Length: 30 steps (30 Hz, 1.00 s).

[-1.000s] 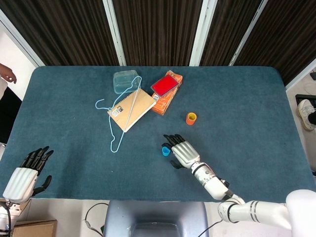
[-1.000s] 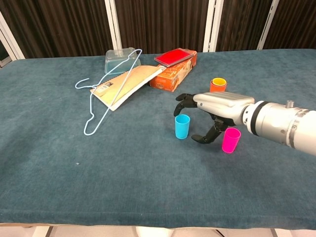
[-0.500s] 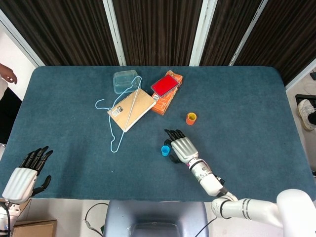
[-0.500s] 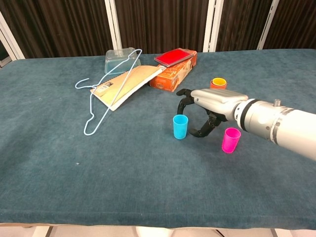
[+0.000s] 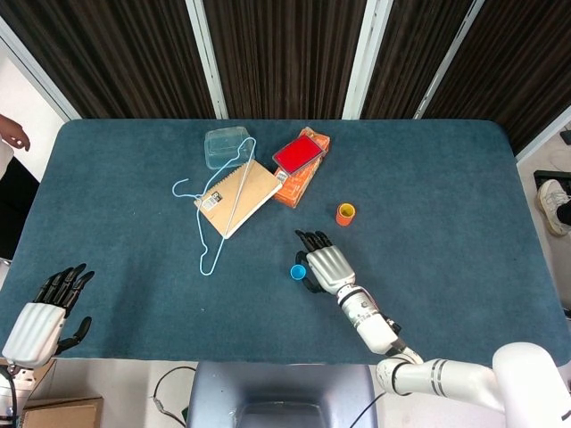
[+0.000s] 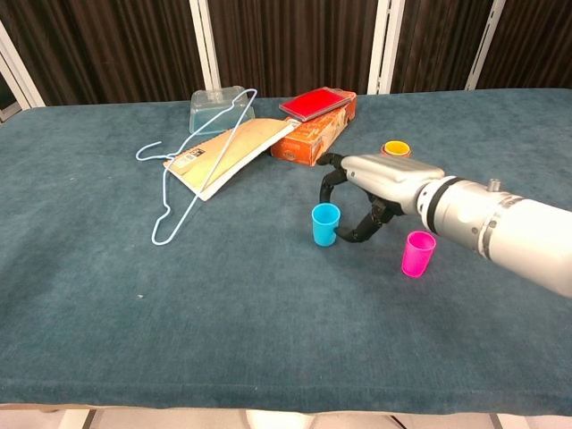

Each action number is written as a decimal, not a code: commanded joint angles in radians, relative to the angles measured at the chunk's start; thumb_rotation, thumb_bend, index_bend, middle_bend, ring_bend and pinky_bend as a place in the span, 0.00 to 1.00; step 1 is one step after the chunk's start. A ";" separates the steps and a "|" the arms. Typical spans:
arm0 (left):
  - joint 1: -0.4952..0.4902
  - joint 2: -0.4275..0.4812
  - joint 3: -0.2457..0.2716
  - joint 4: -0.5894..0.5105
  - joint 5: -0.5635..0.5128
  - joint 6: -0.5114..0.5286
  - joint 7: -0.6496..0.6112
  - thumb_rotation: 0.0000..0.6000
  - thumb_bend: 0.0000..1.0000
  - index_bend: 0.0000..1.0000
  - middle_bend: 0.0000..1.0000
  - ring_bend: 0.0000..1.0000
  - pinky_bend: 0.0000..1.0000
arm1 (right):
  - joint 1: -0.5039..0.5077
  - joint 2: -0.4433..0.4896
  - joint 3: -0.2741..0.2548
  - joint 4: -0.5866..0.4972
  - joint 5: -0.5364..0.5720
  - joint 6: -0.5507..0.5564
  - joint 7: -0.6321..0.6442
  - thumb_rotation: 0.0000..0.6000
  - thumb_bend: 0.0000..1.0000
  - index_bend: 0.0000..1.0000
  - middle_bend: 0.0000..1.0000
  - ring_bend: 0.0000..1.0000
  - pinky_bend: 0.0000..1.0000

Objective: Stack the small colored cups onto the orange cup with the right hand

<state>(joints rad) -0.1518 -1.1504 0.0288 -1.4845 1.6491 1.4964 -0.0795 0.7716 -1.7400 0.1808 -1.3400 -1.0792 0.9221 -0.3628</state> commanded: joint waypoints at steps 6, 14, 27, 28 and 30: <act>0.000 -0.002 0.001 0.000 0.002 -0.001 0.004 1.00 0.43 0.00 0.00 0.00 0.11 | -0.025 0.019 0.066 -0.001 -0.062 0.113 0.092 1.00 0.49 0.64 0.10 0.00 0.14; -0.003 -0.008 0.003 -0.005 0.005 -0.009 0.024 1.00 0.43 0.00 0.00 0.00 0.11 | 0.014 0.010 0.191 0.217 0.030 0.124 0.083 1.00 0.49 0.65 0.11 0.00 0.14; -0.011 -0.014 0.000 -0.004 -0.006 -0.028 0.035 1.00 0.43 0.00 0.00 0.00 0.11 | 0.055 -0.054 0.207 0.420 0.111 0.037 0.063 1.00 0.49 0.65 0.11 0.00 0.14; -0.011 -0.014 0.000 -0.004 -0.005 -0.028 0.035 1.00 0.43 0.00 0.00 0.00 0.11 | 0.056 -0.056 0.206 0.422 0.110 0.035 0.066 1.00 0.49 0.65 0.11 0.00 0.14; -0.010 -0.013 0.000 -0.004 -0.005 -0.026 0.034 1.00 0.43 0.00 0.00 0.00 0.11 | 0.056 -0.060 0.202 0.426 0.107 0.033 0.067 1.00 0.49 0.65 0.11 0.00 0.14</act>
<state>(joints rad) -0.1622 -1.1637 0.0292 -1.4888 1.6446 1.4702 -0.0454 0.8275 -1.7996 0.3834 -0.9145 -0.9717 0.9560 -0.2959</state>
